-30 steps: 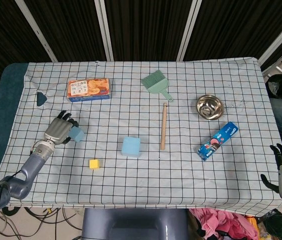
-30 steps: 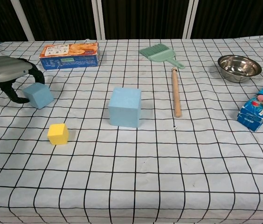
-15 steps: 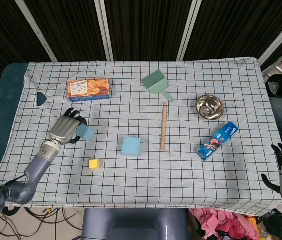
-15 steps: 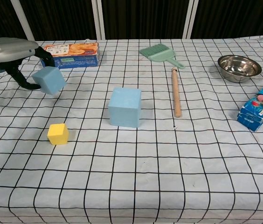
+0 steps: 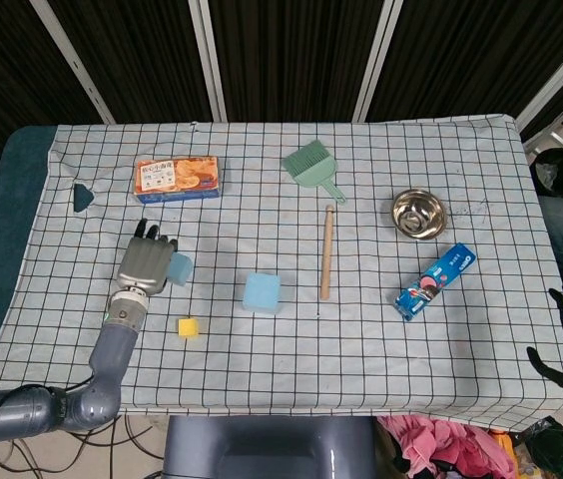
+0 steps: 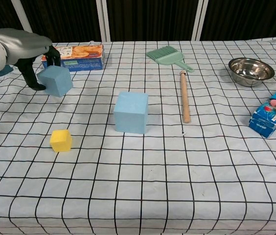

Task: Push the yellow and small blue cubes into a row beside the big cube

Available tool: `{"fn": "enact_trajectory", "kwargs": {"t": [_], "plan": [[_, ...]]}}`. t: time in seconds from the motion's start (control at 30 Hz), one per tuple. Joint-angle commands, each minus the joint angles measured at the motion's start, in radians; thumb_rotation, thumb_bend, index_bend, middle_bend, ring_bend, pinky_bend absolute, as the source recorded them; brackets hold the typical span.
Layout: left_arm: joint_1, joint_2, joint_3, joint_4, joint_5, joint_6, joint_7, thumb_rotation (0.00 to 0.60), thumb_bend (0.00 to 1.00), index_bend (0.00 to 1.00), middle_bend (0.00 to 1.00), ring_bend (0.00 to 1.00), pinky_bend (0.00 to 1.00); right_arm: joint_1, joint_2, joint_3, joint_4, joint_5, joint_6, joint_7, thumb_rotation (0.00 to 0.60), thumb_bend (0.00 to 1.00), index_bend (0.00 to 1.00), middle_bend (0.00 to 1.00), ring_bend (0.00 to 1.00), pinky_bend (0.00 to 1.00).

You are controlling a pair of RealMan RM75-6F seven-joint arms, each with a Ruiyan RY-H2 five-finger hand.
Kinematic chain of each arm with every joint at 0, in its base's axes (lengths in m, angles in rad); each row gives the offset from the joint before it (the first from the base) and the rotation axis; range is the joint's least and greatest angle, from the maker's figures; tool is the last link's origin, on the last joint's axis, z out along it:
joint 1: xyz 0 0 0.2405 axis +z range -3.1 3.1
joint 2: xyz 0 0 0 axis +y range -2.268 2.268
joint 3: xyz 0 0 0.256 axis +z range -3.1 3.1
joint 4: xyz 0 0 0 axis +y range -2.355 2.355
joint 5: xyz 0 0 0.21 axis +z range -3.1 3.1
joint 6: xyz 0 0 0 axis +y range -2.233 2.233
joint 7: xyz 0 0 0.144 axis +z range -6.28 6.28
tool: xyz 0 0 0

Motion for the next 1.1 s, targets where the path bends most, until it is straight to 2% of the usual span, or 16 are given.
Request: {"fn": "enact_trajectory", "kwargs": {"t": [0.03, 0.27, 0.5, 0.73, 1.1], "plan": [[-0.037, -0.061, -0.016, 0.020, -0.061, 0.028, 0.022, 0.600, 0.37, 0.47, 0.34, 0.12, 0.04, 0.001, -0.001, 0.000, 0.002, 0.003, -0.004, -0.001, 0.600, 0.19, 0.11, 0.07, 0.21, 0.12], [-0.059, -0.118, -0.007, 0.083, -0.065, 0.000, -0.006, 0.600, 0.37, 0.47, 0.33, 0.12, 0.04, 0.002, -0.002, 0.000, 0.002, 0.004, -0.006, -0.003, 0.600, 0.19, 0.11, 0.07, 0.21, 0.12], [-0.074, -0.178, 0.009, 0.151, -0.001, -0.007, -0.056, 0.600, 0.36, 0.48, 0.33, 0.12, 0.03, 0.001, -0.001, 0.003, 0.003, 0.006, -0.004, 0.000, 0.600, 0.19, 0.11, 0.07, 0.21, 0.12], [-0.096, -0.260, -0.012, 0.193, -0.063, 0.052, -0.027, 0.600, 0.36, 0.48, 0.33, 0.12, 0.02, -0.002, 0.001, 0.006, 0.000, 0.011, 0.001, 0.003, 0.600, 0.19, 0.11, 0.07, 0.21, 0.12], [-0.119, -0.315, -0.025, 0.221, -0.101, 0.070, 0.008, 0.600, 0.35, 0.48, 0.33, 0.12, 0.02, -0.003, 0.003, 0.007, 0.004, 0.013, -0.002, 0.009, 0.600, 0.19, 0.11, 0.07, 0.21, 0.12]]}}
